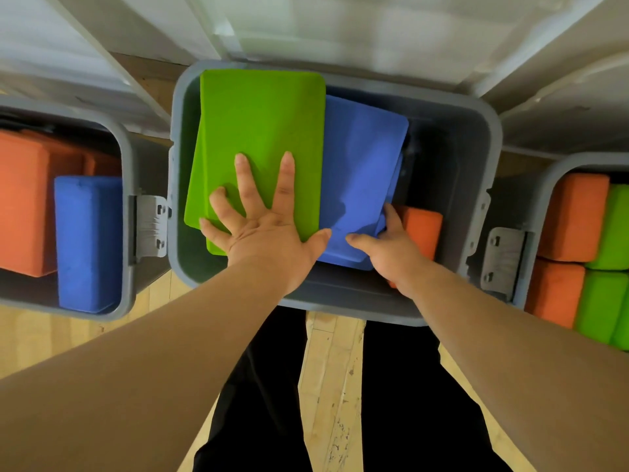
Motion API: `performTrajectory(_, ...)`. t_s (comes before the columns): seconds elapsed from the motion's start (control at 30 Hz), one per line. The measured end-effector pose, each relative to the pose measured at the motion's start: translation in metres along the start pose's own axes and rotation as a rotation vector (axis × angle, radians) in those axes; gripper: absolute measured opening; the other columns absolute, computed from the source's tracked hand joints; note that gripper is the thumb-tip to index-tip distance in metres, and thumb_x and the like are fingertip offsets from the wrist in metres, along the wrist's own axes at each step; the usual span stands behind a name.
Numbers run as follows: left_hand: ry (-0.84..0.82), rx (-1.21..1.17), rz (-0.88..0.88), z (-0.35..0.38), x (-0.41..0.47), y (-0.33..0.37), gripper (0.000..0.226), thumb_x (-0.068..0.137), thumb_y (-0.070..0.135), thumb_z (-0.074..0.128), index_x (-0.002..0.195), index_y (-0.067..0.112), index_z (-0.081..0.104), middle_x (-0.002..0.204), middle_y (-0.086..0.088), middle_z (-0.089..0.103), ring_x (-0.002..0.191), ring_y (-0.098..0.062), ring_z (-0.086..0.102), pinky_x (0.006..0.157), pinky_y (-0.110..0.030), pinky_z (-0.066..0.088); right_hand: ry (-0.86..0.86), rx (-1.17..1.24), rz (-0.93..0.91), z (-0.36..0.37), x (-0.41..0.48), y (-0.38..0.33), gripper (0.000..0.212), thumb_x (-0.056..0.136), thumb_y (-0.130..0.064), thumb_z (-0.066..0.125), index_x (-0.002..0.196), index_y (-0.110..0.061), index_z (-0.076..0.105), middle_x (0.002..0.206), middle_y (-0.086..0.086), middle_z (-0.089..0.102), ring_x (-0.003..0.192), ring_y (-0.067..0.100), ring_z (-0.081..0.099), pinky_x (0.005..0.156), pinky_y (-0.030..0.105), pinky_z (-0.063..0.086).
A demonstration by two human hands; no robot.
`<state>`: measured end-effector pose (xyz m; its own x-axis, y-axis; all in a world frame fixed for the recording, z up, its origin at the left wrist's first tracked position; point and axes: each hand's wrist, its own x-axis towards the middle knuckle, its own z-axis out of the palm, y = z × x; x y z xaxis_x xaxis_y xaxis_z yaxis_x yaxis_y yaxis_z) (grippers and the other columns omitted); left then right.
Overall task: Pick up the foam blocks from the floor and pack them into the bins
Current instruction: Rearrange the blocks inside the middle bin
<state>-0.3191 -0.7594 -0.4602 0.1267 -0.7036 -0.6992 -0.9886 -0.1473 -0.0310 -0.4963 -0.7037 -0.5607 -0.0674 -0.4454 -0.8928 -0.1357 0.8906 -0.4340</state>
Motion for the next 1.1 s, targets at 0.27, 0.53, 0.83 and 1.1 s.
performTrajectory(0.27,0.09,-0.048,-0.001,-0.018,-0.002,-0.022,0.115,0.069,0.083,0.068,0.143,0.069,-0.02,0.161,0.008,-0.031,0.148,-0.051,-0.006,0.118,-0.069,0.016,-0.099,0.056,-0.011,0.007,-0.01,-0.009,0.114,0.054,-0.048,0.084,0.151,-0.059,0.026,0.139,-0.013,0.06,0.124,0.014,0.06,0.107,0.04,0.049)
performTrajectory(0.53,0.047,-0.152,-0.073,-0.024,0.005,-0.031,0.12,0.066,0.08,0.073,0.137,0.074,-0.023,0.162,0.011,-0.031,0.148,-0.056,-0.001,0.111,-0.073,0.028,0.038,0.058,-0.189,0.032,-0.037,-0.014,0.109,0.086,-0.024,0.078,0.158,-0.055,0.001,0.138,-0.019,0.053,0.105,-0.009,0.061,0.076,0.012,0.052)
performTrajectory(0.83,-0.047,-0.103,-0.049,-0.019,-0.004,-0.011,0.118,0.07,0.082,0.069,0.136,0.073,-0.028,0.158,0.009,-0.04,0.147,-0.059,-0.006,0.111,-0.075,0.025,0.598,-0.258,-0.355,-0.055,-0.133,-0.053,0.084,0.081,-0.039,0.078,0.153,-0.044,0.035,0.133,-0.008,0.041,0.103,-0.005,0.048,0.086,0.004,0.033)
performTrajectory(1.1,-0.096,-0.064,-0.069,-0.017,-0.006,0.004,0.119,0.073,0.083,0.066,0.133,0.07,-0.036,0.155,0.005,-0.047,0.148,-0.059,-0.009,0.111,-0.075,0.025,0.772,-0.445,-0.472,-0.103,-0.135,-0.068,0.072,0.091,-0.054,0.068,0.153,-0.027,0.042,0.149,0.001,0.048,0.138,0.018,0.043,0.115,0.031,0.033)
